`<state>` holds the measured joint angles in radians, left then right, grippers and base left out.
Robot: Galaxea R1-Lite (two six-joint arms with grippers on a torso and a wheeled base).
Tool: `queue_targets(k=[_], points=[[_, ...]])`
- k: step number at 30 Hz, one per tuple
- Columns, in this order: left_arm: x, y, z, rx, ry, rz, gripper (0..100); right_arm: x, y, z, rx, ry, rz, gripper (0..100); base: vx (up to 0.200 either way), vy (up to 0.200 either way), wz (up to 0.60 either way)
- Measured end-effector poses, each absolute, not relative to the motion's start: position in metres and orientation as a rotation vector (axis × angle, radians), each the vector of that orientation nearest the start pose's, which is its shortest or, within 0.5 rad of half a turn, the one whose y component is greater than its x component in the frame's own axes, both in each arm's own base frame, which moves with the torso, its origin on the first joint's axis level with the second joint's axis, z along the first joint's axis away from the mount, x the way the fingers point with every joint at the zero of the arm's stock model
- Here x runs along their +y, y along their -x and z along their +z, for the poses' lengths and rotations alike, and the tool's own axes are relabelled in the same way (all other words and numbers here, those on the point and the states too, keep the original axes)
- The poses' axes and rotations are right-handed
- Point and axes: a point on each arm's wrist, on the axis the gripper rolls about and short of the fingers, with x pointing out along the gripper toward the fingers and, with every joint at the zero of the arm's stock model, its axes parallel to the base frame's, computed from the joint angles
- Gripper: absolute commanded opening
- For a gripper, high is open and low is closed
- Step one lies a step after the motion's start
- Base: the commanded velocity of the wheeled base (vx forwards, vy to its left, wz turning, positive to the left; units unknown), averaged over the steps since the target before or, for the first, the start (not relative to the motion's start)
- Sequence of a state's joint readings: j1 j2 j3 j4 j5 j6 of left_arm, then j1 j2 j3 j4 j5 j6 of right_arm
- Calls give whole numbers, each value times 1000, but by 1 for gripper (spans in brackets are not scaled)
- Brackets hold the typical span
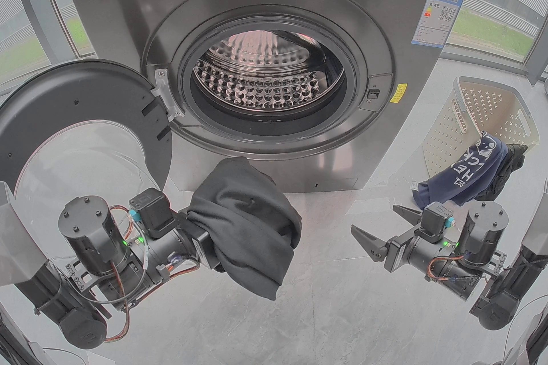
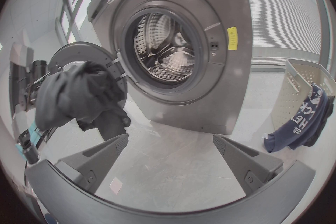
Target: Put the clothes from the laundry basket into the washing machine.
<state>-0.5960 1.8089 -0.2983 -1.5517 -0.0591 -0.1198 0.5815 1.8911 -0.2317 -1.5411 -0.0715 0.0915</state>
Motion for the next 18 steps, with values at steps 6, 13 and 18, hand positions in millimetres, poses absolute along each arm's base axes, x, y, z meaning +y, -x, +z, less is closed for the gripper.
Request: queue_targets(k=[6, 13, 18], points=[[-145, -207, 123, 15, 117, -668, 0, 136, -218, 93, 131, -70, 477, 100, 0, 0, 0], [-143, -205, 121, 27, 110, -665, 0, 137, -221, 91, 138, -68, 471, 100, 0, 0, 0], [-143, -205, 121, 27, 110, -665, 0, 141, -223, 91, 130, -71, 479, 100, 80, 0, 0]])
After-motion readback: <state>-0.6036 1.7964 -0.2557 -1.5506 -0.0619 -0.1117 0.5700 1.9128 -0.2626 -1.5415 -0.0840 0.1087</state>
